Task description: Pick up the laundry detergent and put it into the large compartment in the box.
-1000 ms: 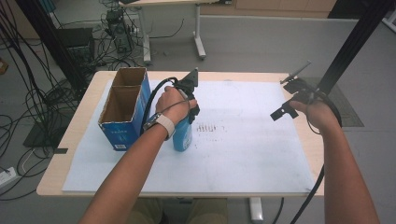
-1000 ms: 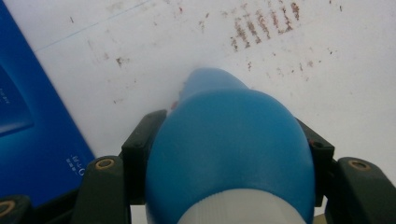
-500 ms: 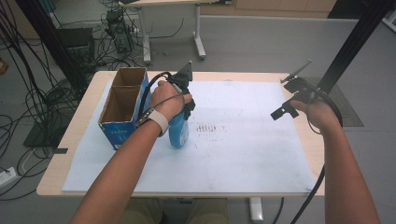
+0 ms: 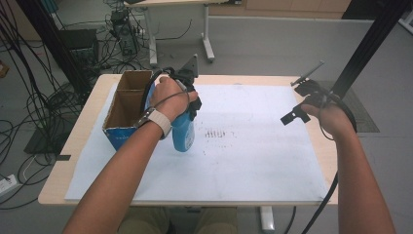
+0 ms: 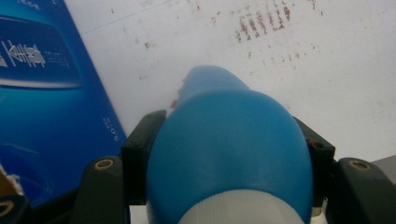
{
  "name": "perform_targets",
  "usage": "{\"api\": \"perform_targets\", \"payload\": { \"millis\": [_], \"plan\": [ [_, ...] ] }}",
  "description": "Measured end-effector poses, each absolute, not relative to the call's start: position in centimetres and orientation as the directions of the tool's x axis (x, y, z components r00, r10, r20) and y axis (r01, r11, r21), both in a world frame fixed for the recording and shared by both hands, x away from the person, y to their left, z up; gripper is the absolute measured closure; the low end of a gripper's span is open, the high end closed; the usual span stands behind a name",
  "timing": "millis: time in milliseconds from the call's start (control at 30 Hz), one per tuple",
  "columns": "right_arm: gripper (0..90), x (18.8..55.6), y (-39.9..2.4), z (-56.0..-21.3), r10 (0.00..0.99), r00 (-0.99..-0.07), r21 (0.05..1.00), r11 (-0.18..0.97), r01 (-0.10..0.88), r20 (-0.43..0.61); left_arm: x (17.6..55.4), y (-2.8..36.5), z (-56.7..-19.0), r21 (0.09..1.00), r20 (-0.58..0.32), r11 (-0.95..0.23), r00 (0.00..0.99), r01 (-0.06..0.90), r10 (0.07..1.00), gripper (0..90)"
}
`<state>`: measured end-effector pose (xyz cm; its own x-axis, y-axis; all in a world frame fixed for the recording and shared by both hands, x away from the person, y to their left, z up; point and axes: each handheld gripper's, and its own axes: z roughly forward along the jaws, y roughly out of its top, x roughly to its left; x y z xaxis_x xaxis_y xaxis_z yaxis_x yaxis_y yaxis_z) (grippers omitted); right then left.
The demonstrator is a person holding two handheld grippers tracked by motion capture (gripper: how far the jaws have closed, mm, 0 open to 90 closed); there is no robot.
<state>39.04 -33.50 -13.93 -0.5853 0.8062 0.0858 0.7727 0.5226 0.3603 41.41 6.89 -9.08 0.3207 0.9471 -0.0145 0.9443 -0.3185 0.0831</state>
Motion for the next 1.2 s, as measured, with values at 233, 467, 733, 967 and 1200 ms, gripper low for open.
{"api": "perform_targets", "payload": {
  "millis": [233,467,733,967,1200],
  "plan": [
    [8.1,38.7,-33.7,-14.0,0.809,-0.582,0.363,0.519,0.774,0.086,40.9,6.6,-7.4,0.092,-0.005,-0.31,0.312,0.946,0.95,38.9],
    [8.1,38.6,-33.8,-13.8,0.808,-0.583,0.364,0.519,0.773,0.085,40.3,6.6,-5.7,0.107,-0.008,-0.31,0.312,0.945,0.95,38.9],
    [8.1,38.2,-34.0,-13.5,0.809,-0.582,0.369,0.518,0.772,0.084,39.6,6.3,-3.5,0.123,0.003,-0.308,0.31,0.943,0.951,38.8],
    [8.2,38.1,-33.7,-13.6,0.806,-0.586,0.366,0.522,0.77,0.084,39.3,6.1,-2.7,0.124,0.001,-0.305,0.307,0.944,0.952,38.8],
    [8.1,38.0,-33.8,-13.4,0.805,-0.588,0.366,0.524,0.769,0.081,39.2,6.2,-2.1,0.118,0.002,-0.295,0.297,0.948,0.955,38.8]
  ]
}}
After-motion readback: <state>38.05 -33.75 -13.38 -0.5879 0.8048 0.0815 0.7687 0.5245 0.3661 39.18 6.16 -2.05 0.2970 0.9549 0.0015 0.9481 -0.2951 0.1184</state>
